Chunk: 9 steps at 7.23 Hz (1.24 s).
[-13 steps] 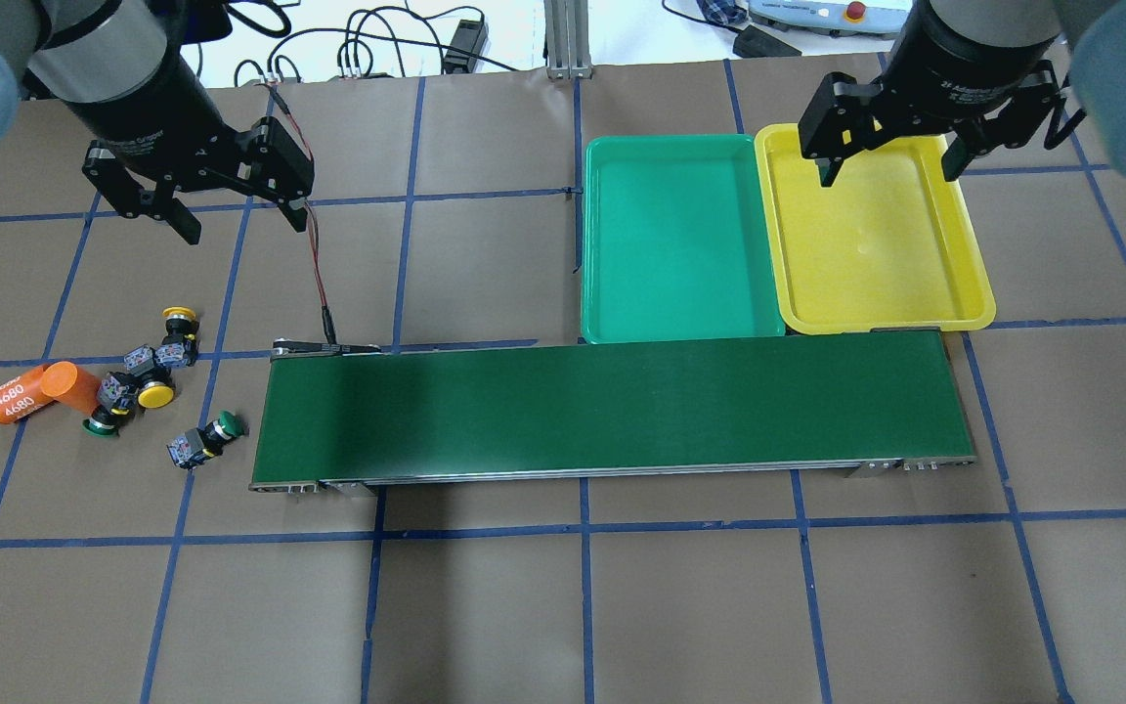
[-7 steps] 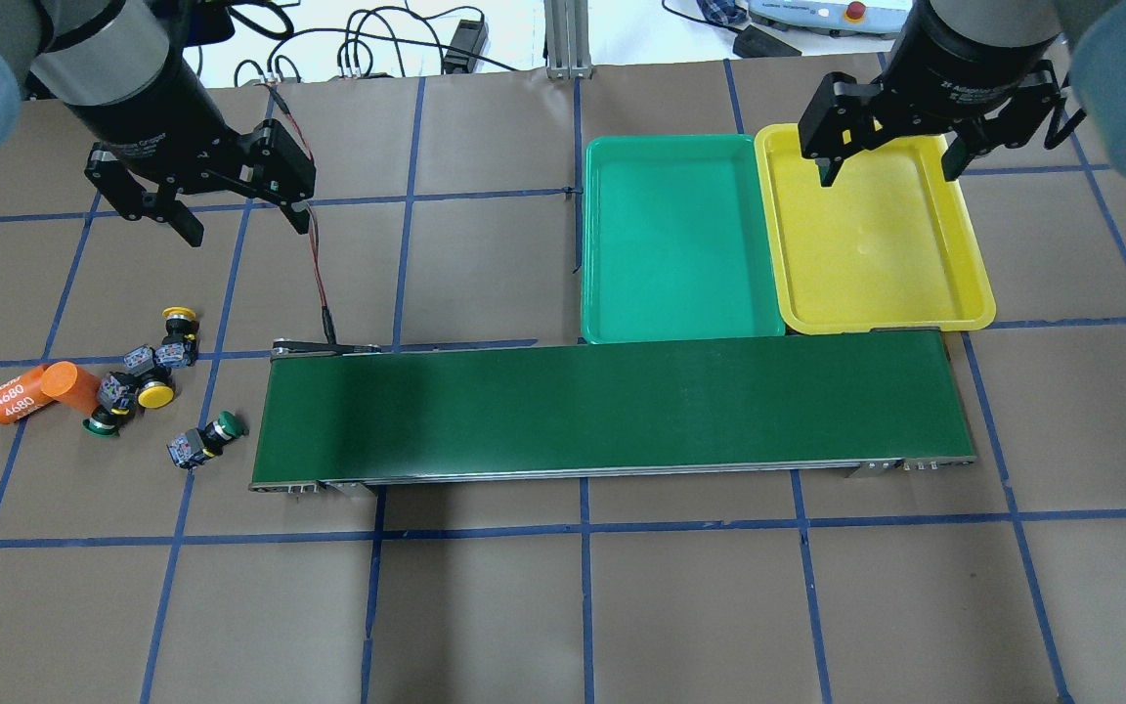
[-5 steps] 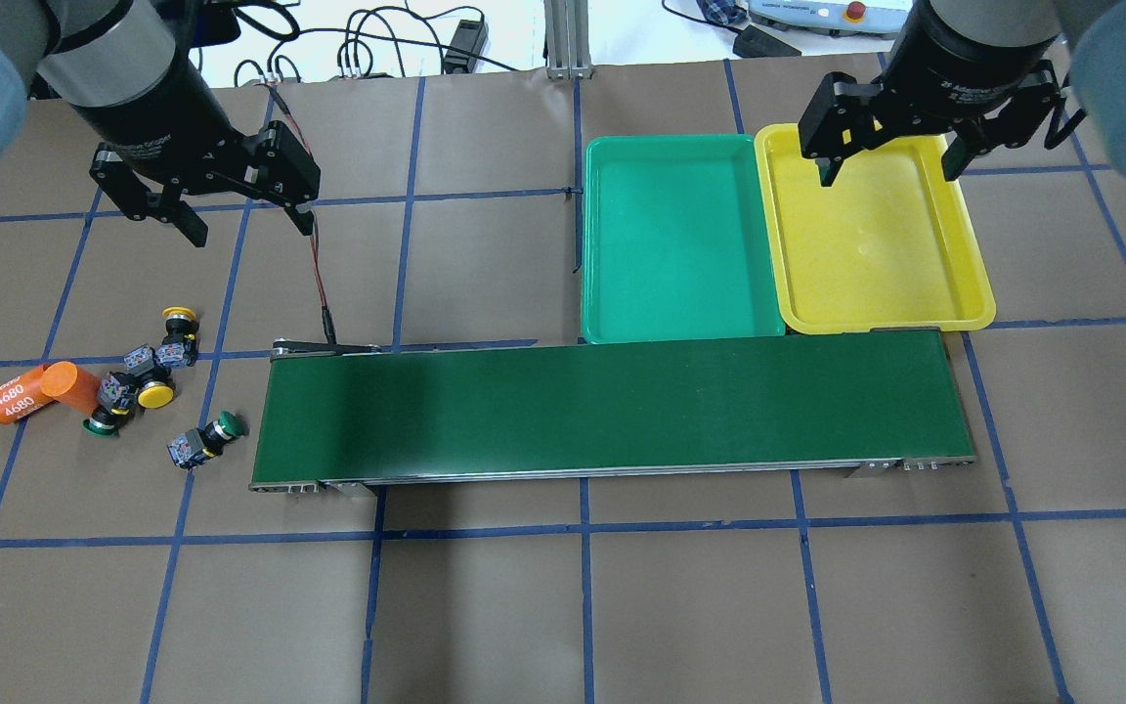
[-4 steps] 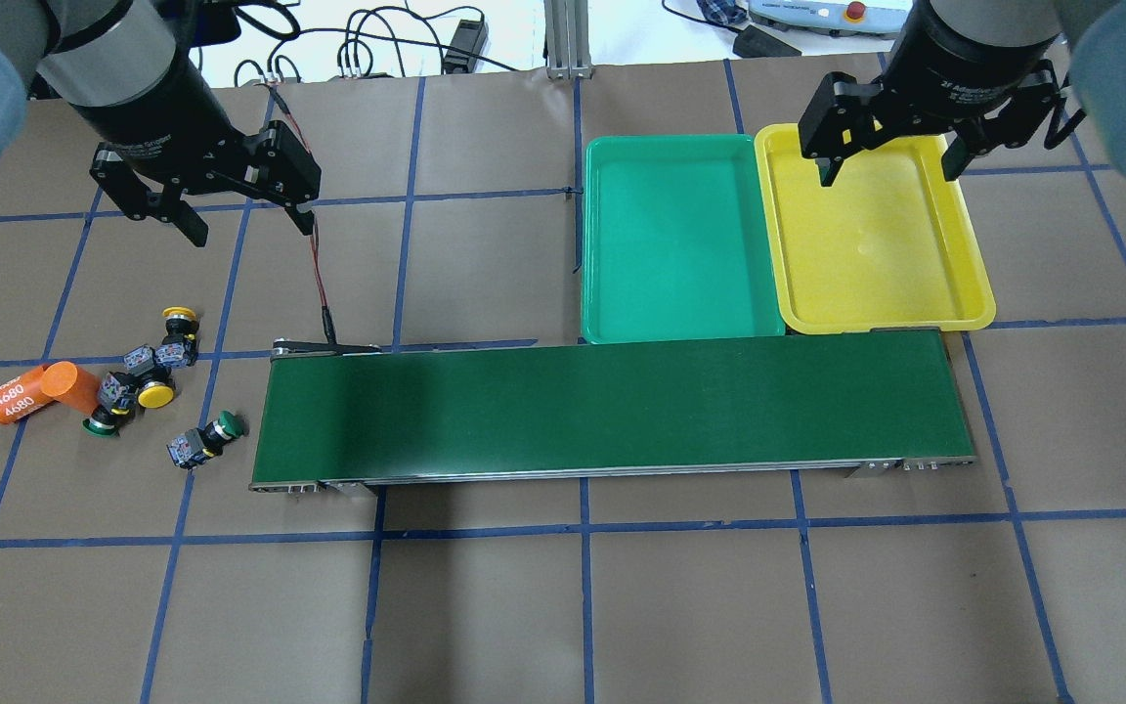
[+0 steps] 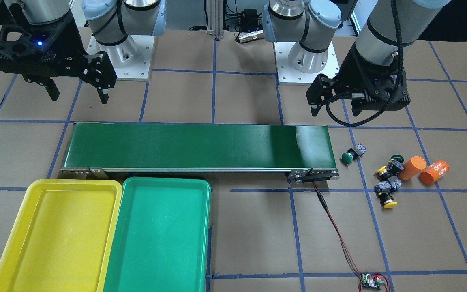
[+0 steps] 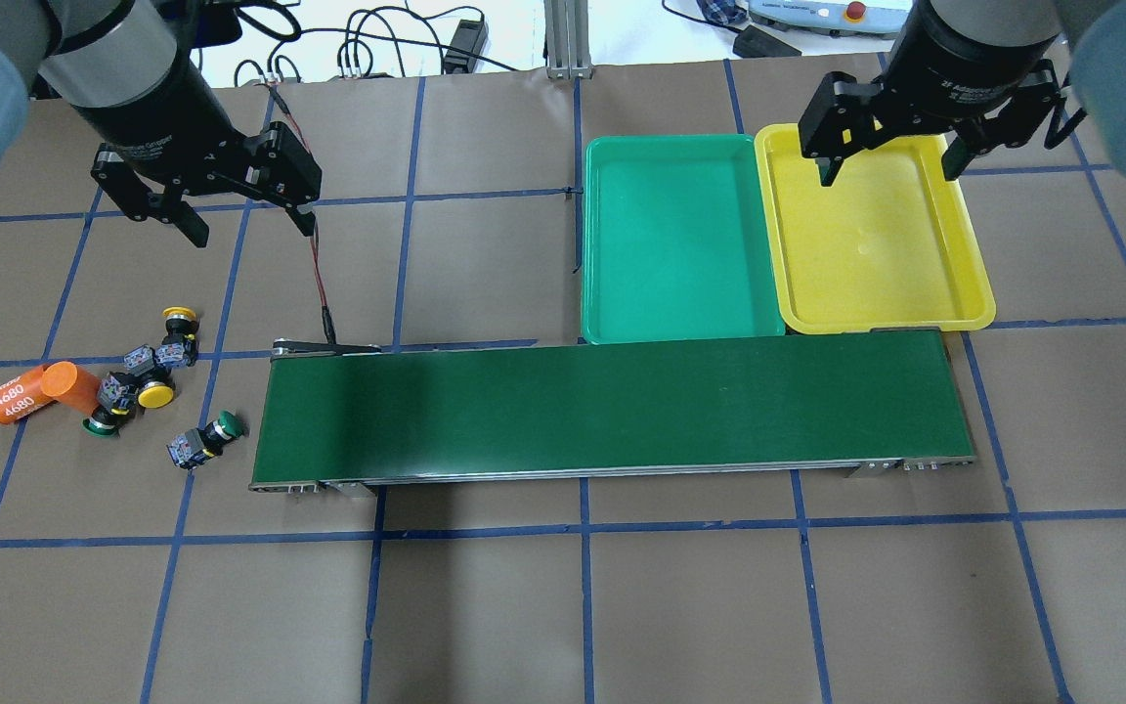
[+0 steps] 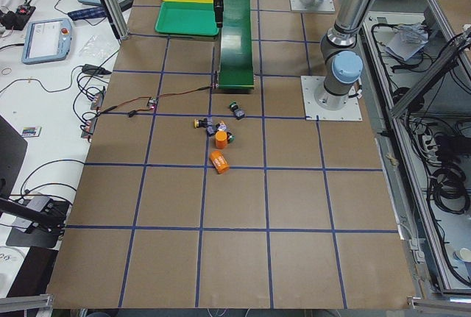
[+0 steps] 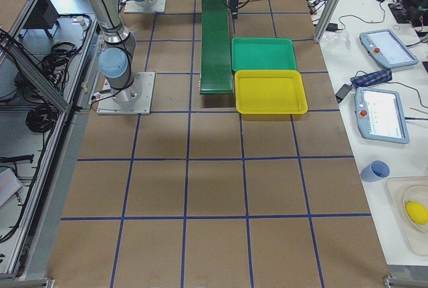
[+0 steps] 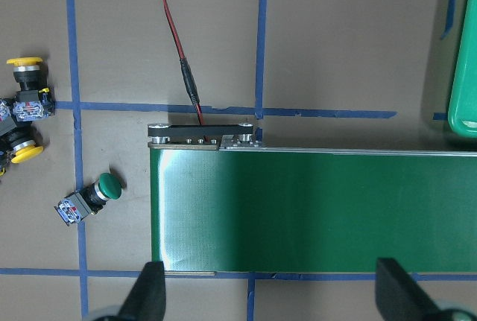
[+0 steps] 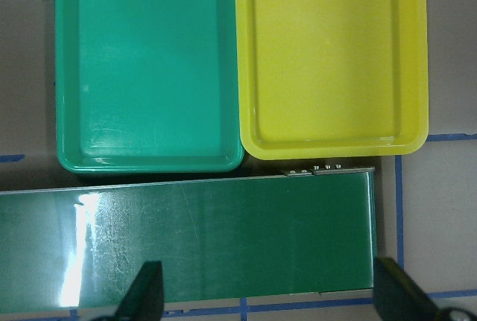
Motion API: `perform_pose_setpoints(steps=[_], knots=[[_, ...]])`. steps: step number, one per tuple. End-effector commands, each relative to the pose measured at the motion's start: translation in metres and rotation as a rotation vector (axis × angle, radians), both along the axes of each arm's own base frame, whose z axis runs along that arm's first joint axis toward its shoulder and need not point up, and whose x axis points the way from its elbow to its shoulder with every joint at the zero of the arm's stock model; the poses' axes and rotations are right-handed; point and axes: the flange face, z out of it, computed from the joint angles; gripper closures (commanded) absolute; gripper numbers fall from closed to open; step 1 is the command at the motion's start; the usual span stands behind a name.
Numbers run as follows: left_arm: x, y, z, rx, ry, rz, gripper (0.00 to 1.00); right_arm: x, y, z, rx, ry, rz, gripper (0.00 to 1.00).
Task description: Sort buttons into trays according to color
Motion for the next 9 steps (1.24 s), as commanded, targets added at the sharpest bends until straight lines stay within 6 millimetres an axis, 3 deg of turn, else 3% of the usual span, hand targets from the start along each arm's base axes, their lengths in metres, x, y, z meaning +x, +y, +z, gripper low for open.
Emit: perform_pose_setpoints(steps=[1, 2, 3, 4, 6, 8, 9], knots=[[-0.003, 0.016, 0.021, -0.038, 0.012, -0.017, 0.00, 0.000, 0.000, 0.000, 0.000, 0.000, 0.000, 0.00], [-0.002, 0.019, 0.024, -0.044, 0.008, -0.015, 0.00, 0.000, 0.000, 0.000, 0.002, 0.000, 0.000, 0.00], [0.015, 0.008, 0.008, -0.010, 0.003, -0.003, 0.00, 0.000, 0.000, 0.000, 0.002, 0.000, 0.000, 0.00], [0.044, -0.002, -0.012, 0.020, 0.012, 0.008, 0.00, 0.000, 0.000, 0.000, 0.000, 0.000, 0.000, 0.00], [0.156, 0.000, -0.050, 0.077, 0.045, 0.032, 0.00, 0.000, 0.000, 0.000, 0.000, 0.000, 0.000, 0.00], [0.262, -0.002, -0.091, 0.026, 0.033, 0.025, 0.00, 0.000, 0.000, 0.000, 0.000, 0.000, 0.000, 0.00], [0.300, -0.007, -0.113, 0.012, 0.030, -0.067, 0.00, 0.000, 0.000, 0.000, 0.000, 0.000, 0.000, 0.00]])
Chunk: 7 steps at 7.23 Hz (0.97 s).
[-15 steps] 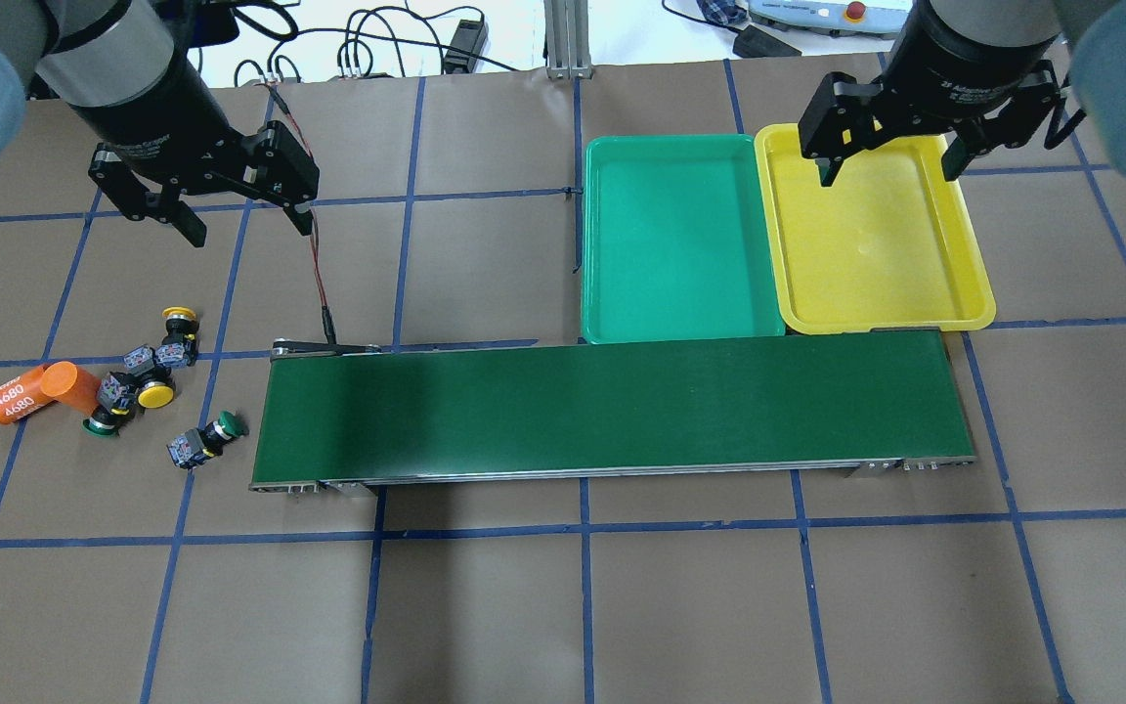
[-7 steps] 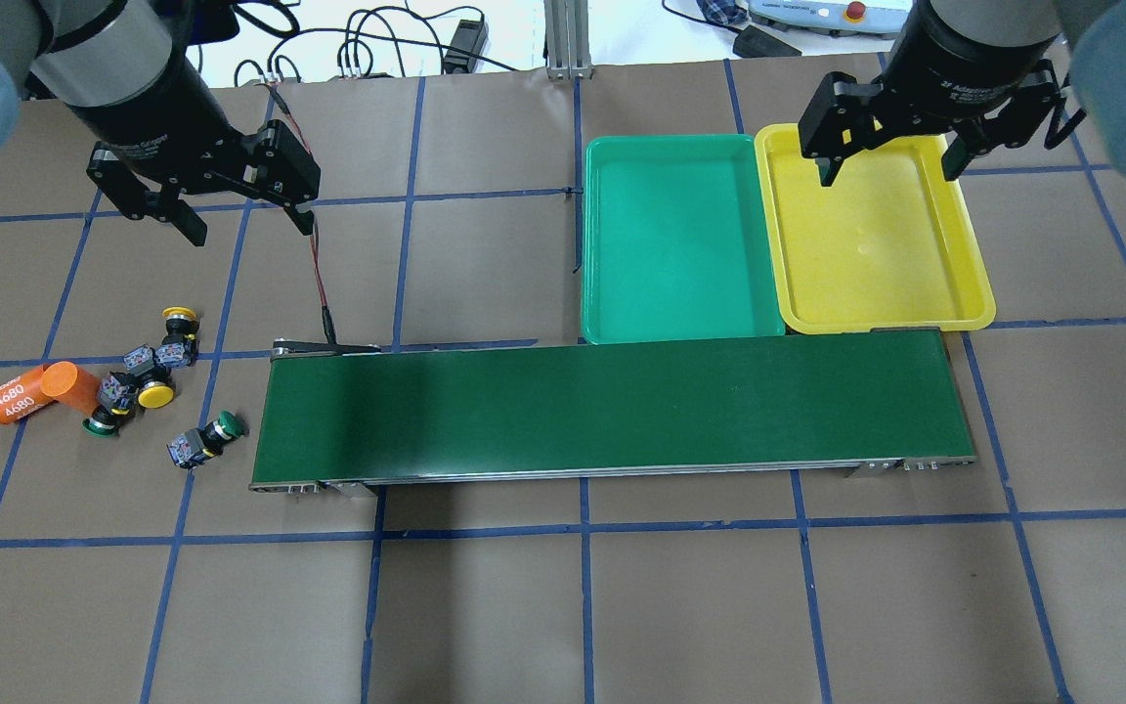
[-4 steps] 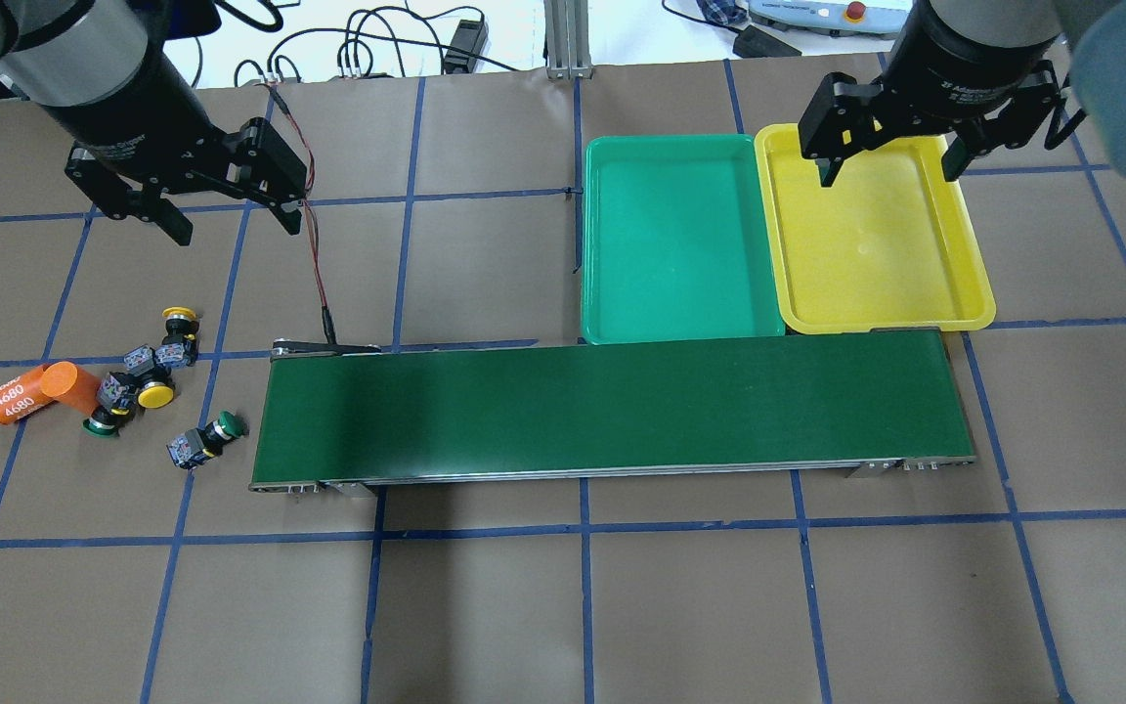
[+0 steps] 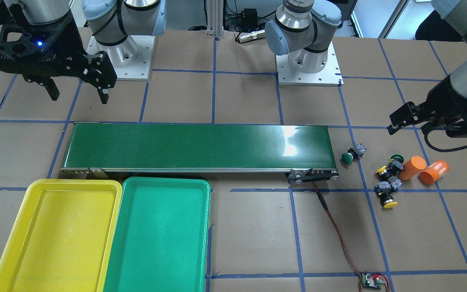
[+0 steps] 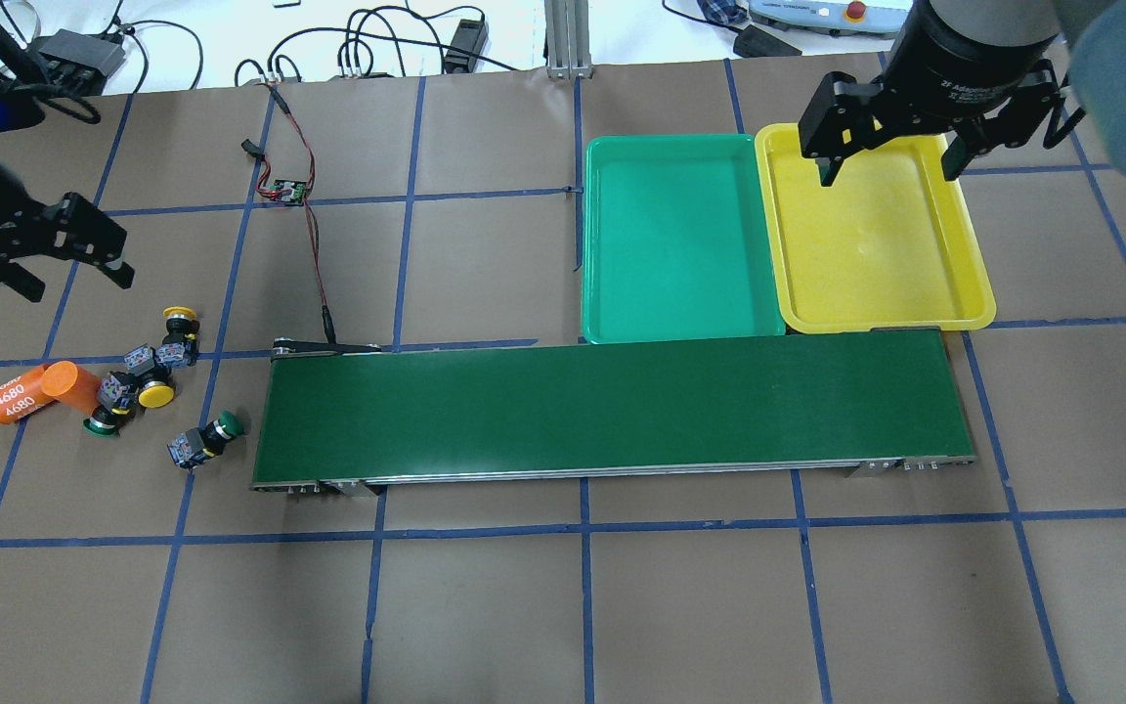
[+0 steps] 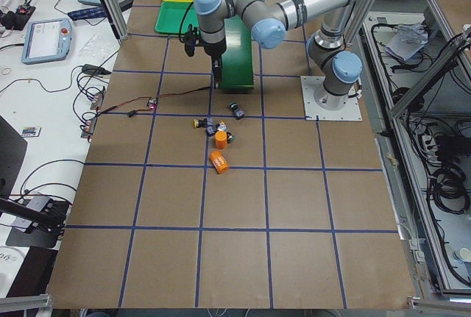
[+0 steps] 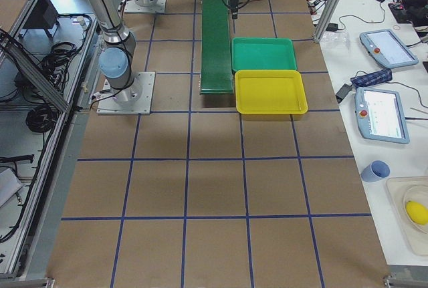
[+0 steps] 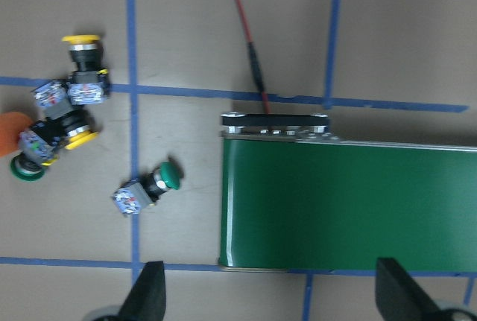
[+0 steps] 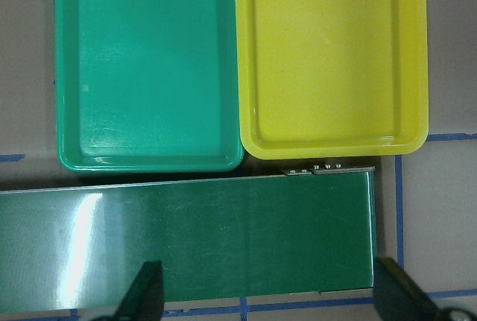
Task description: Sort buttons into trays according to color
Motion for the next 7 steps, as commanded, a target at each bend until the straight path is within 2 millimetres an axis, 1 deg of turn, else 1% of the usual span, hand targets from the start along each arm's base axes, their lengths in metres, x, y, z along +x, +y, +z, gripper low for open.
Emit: perform_pose_setpoints(steps=[1, 2, 3, 4, 5, 6, 7], knots=[[0.099, 0.005, -0.046, -0.011, 0.022, -0.162, 0.00, 0.000, 0.000, 0.000, 0.000, 0.000, 0.000, 0.00], [0.151, 0.017, -0.065, -0.010, 0.042, -0.205, 0.00, 0.000, 0.000, 0.000, 0.000, 0.000, 0.000, 0.00], [0.185, 0.022, -0.087, -0.025, 0.042, -0.292, 0.00, 0.000, 0.000, 0.000, 0.000, 0.000, 0.000, 0.00], [0.201, 0.021, -0.106, -0.047, 0.034, -0.432, 0.00, 0.000, 0.000, 0.000, 0.000, 0.000, 0.000, 0.00], [0.221, 0.026, -0.134, -0.073, 0.034, -0.683, 0.00, 0.000, 0.000, 0.000, 0.000, 0.000, 0.000, 0.00], [0.242, 0.028, -0.148, -0.089, 0.010, -0.763, 0.00, 0.000, 0.000, 0.000, 0.000, 0.000, 0.000, 0.00], [0.250, 0.023, -0.168, -0.107, -0.030, -0.792, 0.00, 0.000, 0.000, 0.000, 0.000, 0.000, 0.000, 0.00]])
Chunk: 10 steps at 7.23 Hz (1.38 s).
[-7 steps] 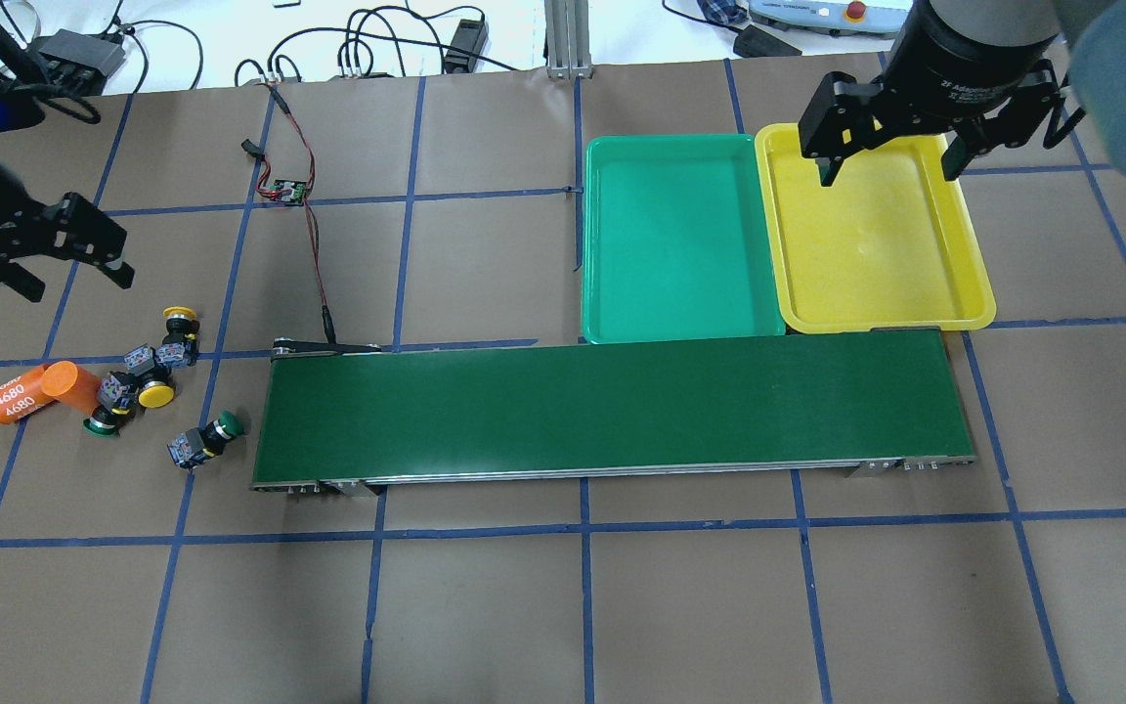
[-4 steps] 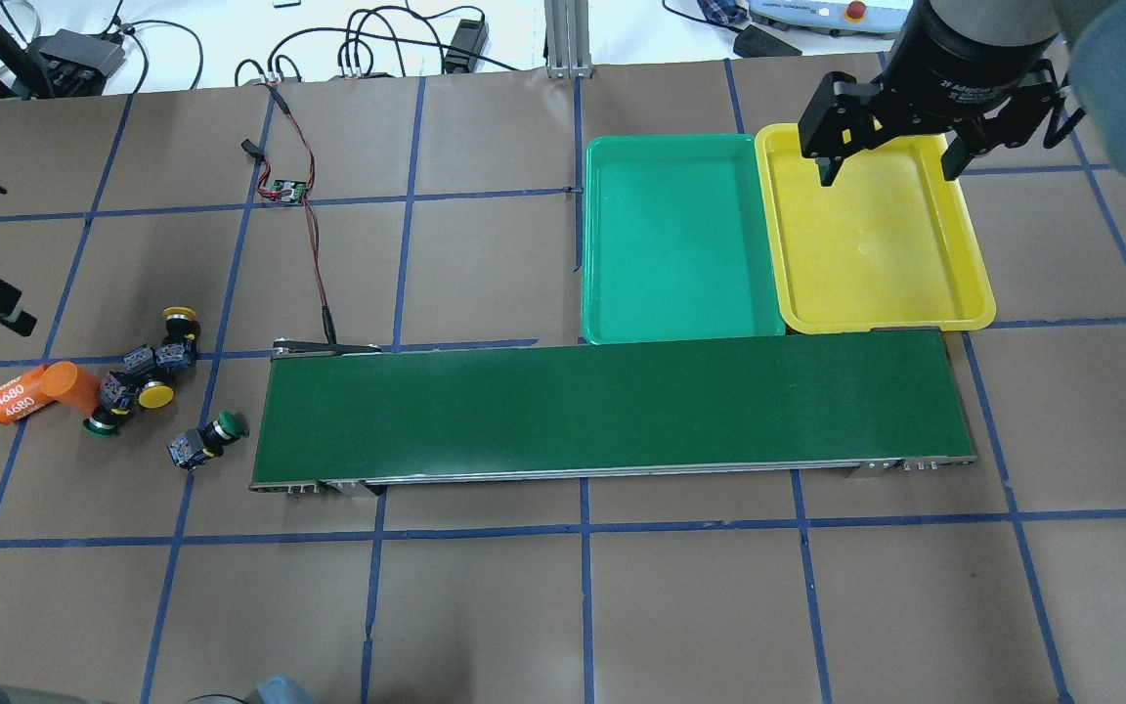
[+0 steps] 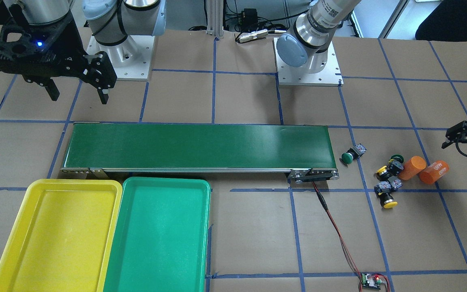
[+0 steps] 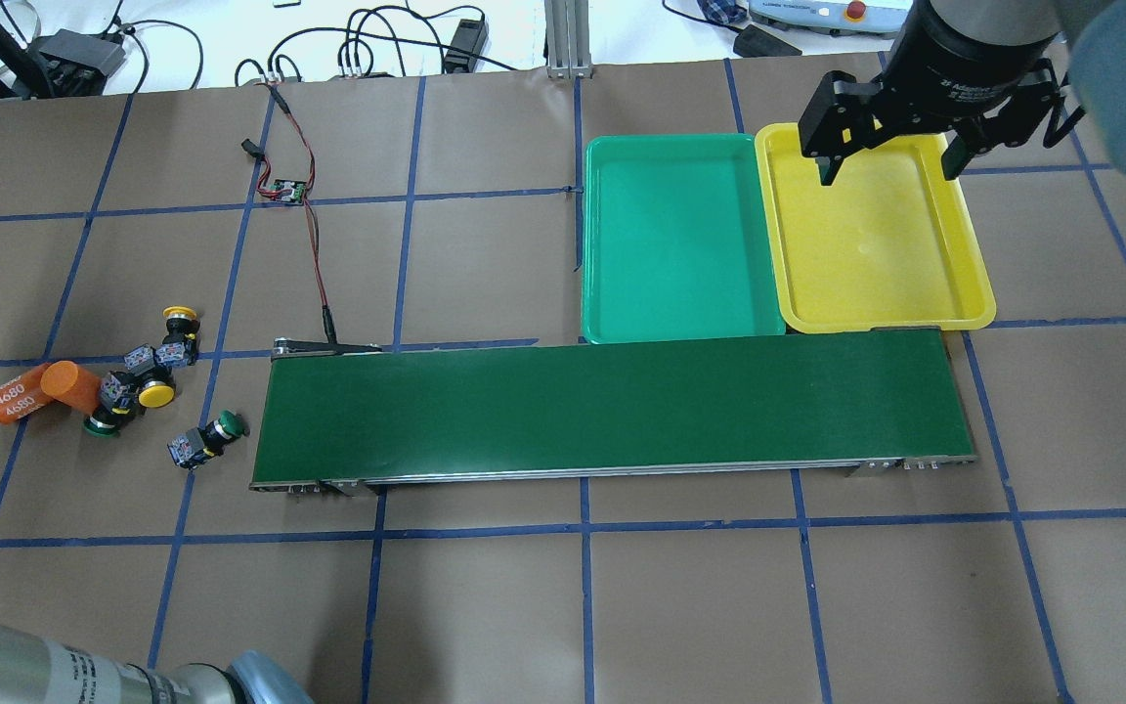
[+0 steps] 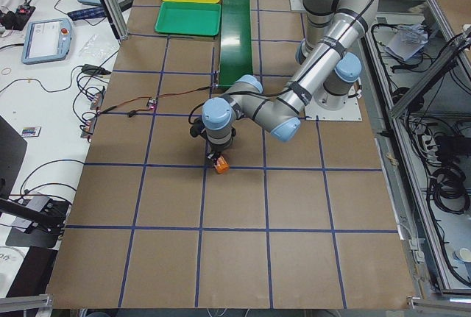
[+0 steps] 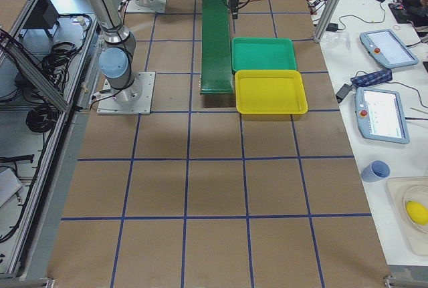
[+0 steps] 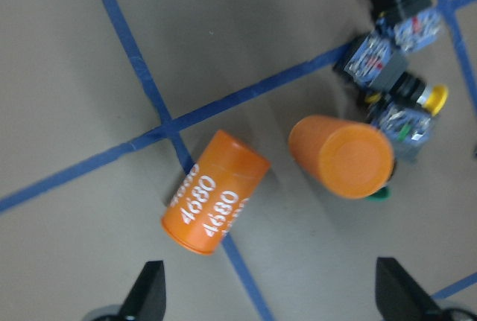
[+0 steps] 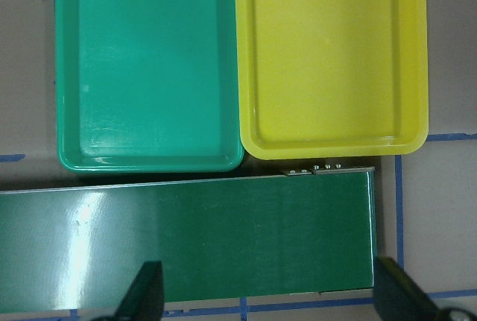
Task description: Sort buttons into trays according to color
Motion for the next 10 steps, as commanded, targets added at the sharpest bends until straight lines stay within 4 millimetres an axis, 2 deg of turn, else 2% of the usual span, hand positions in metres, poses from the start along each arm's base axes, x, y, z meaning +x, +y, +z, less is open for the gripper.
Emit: perform_pose_setpoints(steps=[1, 2, 3, 6, 7, 8, 9, 10], knots=[[0.017, -0.006, -0.049, -0.035, -0.026, -0.141, 0.00, 0.000, 0.000, 0.000, 0.000, 0.000, 0.000, 0.00], [0.008, -0.011, -0.061, -0.025, -0.017, -0.170, 0.00, 0.000, 0.000, 0.000, 0.000, 0.000, 0.000, 0.00], [-0.002, -0.018, -0.062, -0.026, -0.013, -0.224, 0.00, 0.000, 0.000, 0.000, 0.000, 0.000, 0.000, 0.00], [-0.021, -0.011, -0.077, -0.008, 0.025, -0.245, 0.00, 0.000, 0.000, 0.000, 0.000, 0.000, 0.000, 0.00], [-0.023, -0.009, -0.081, -0.007, 0.035, -0.249, 0.12, 0.000, 0.000, 0.000, 0.000, 0.000, 0.000, 0.00], [-0.027, -0.007, -0.088, 0.007, 0.045, -0.220, 0.39, 0.000, 0.000, 0.000, 0.000, 0.000, 0.000, 0.00], [-0.026, -0.006, -0.086, 0.012, 0.036, -0.207, 0.62, 0.000, 0.001, 0.001, -0.002, -0.003, -0.001, 0.00], [-0.024, -0.008, -0.078, 0.005, 0.023, -0.206, 0.71, 0.000, 0.000, 0.000, 0.000, -0.002, -0.001, 0.00]])
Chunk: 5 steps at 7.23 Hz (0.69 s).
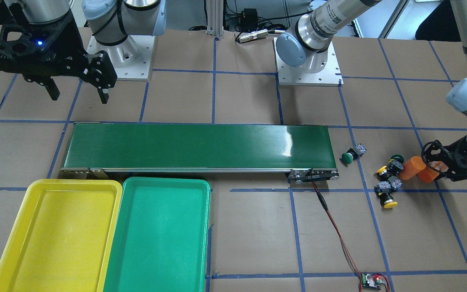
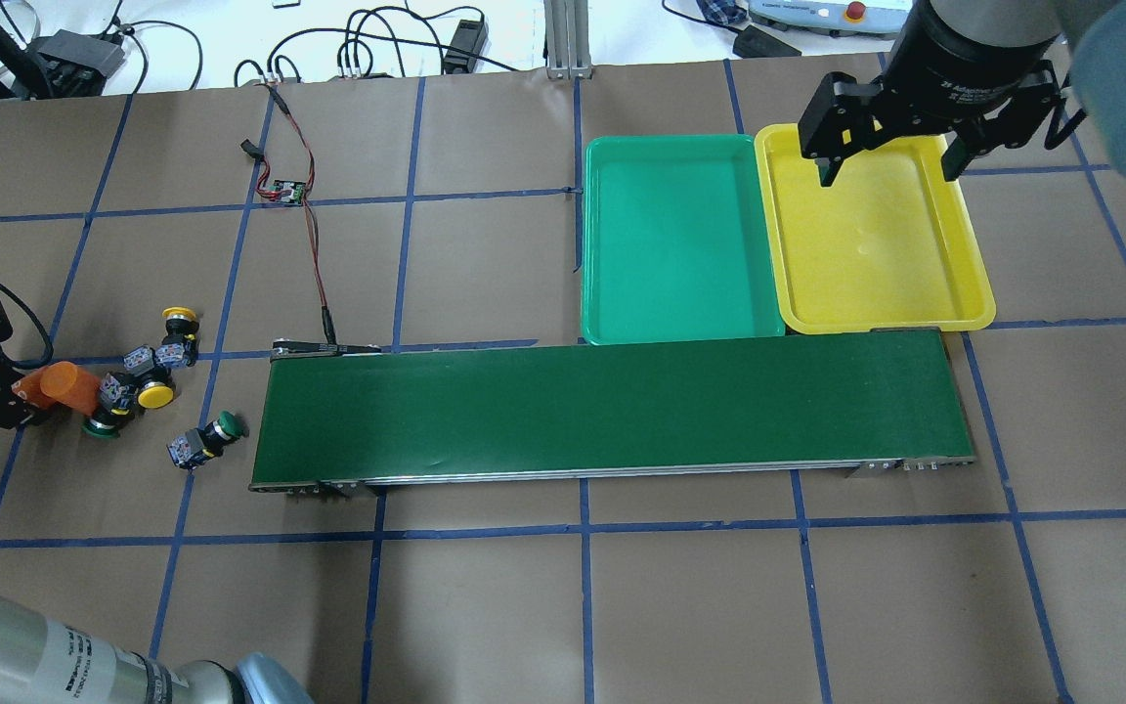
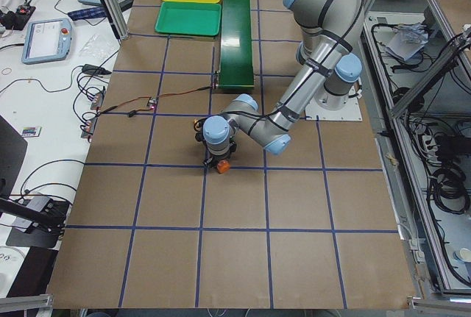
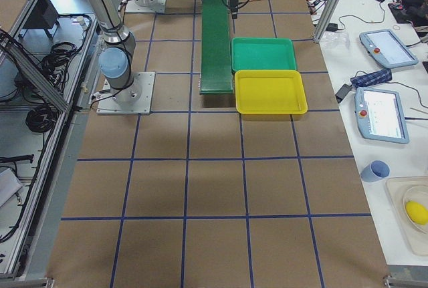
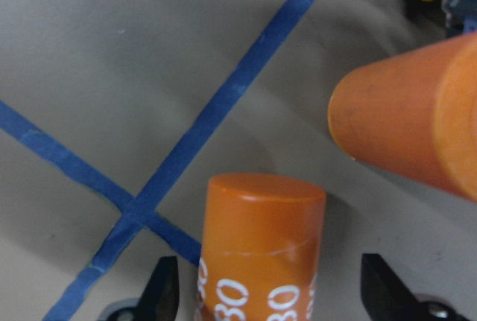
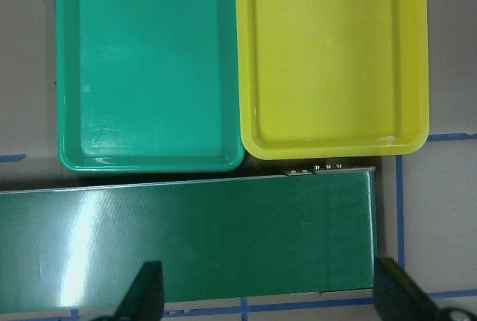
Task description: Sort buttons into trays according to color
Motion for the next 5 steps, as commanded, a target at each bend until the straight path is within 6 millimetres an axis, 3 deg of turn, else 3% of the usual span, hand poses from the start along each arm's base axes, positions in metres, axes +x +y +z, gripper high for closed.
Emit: perform_pose_setpoints(steps=[1, 2, 3, 4, 5], knots=[[0.004, -0.003, 0.019, -0.022, -0.029, 0.007, 0.96, 0.000, 0.000, 0.000, 0.001, 0.000, 0.001, 0.00], [-0.008, -0.011, 0.035, -0.038, -0.054, -0.017, 1.00, 0.000, 0.000, 0.000, 0.001, 0.000, -0.001, 0.00], [-0.027, -0.027, 0.078, -0.039, -0.135, -0.069, 1.00, 0.000, 0.000, 0.000, 0.001, 0.000, -0.001, 0.00], [-0.061, -0.037, 0.116, -0.018, -0.114, -0.123, 1.00, 0.000, 0.000, 0.000, 0.001, 0.000, 0.001, 0.00], [-0.083, -0.037, 0.152, -0.026, -0.113, -0.163, 1.00, 0.000, 0.000, 0.000, 0.001, 0.000, 0.001, 0.00]])
